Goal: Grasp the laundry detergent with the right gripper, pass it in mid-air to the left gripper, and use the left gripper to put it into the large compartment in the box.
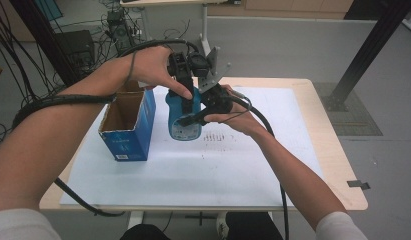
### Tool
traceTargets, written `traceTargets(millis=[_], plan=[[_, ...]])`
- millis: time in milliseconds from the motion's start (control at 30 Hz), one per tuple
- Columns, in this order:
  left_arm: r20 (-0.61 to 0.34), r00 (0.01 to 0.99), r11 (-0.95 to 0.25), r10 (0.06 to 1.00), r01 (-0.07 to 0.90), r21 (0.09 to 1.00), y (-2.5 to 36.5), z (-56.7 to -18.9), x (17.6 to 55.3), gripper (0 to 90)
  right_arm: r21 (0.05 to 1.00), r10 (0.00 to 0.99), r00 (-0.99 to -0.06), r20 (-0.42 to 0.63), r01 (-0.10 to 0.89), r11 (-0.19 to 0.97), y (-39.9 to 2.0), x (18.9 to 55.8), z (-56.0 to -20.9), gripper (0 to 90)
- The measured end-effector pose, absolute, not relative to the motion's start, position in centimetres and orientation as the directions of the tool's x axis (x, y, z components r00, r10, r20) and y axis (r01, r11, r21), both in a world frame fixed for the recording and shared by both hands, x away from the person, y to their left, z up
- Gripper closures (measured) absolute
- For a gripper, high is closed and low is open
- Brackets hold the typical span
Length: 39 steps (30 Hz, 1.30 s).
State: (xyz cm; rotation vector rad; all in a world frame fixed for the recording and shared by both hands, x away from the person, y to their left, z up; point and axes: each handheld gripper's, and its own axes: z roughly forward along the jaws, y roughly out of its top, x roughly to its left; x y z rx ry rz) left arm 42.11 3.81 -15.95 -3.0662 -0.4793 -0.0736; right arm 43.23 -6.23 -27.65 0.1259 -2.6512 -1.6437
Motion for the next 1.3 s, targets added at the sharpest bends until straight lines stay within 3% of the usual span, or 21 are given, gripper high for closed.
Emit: traceTargets(millis=[200, 1300], plan=[[0.049, 0.952, -0.952, 0.304, 0.305, -0.029, 3.74, -15.94, 42.07, 33.6, 0.895, -0.077, -0.996, -0.035, -0.065, 0.442, -6.31, 43.37, -27.70, 44.3], [0.054, 0.951, -0.950, 0.305, 0.307, -0.050, 3.73, -16.65, 41.90, 34.8, 0.884, -0.089, -0.996, 0.010, -0.033, 0.466, -6.10, 43.21, -28.36, 43.2]])
